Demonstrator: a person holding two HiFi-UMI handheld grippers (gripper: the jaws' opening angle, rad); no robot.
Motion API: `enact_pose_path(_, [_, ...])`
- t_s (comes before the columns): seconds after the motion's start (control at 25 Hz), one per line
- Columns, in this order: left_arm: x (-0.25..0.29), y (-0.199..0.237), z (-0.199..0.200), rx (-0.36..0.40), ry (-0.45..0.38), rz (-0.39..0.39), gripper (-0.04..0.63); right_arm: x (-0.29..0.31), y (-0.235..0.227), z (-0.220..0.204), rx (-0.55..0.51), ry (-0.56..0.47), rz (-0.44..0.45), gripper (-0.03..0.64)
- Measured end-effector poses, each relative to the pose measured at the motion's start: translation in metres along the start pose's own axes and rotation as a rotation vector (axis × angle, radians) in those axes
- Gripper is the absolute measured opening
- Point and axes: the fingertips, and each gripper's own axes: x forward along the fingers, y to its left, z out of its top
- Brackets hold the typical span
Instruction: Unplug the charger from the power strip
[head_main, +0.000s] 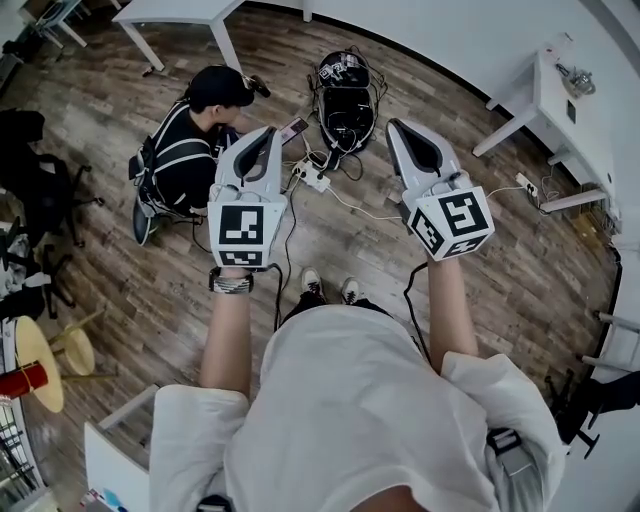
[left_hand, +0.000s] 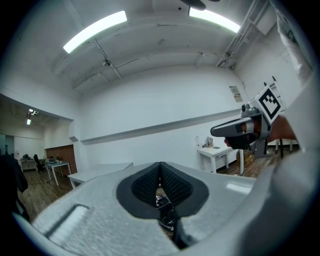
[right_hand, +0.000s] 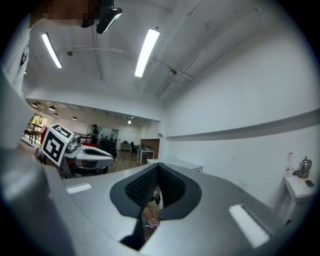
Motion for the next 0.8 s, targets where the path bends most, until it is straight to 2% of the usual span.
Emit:
enact_pose_path(0.36, [-0.009, -0.025, 0.003, -0.026, -0.004, 0.005, 0.006, -0.021, -0.006, 0.000, -0.023, 0.007, 0.002, 0.002])
enact_pose_path(0.8, [0.002, -0.033, 0.000, -0.035, 0.007, -0.005, 0.006, -0.024, -0.016, -0.006, -0.020, 0.010, -0.007, 0.002])
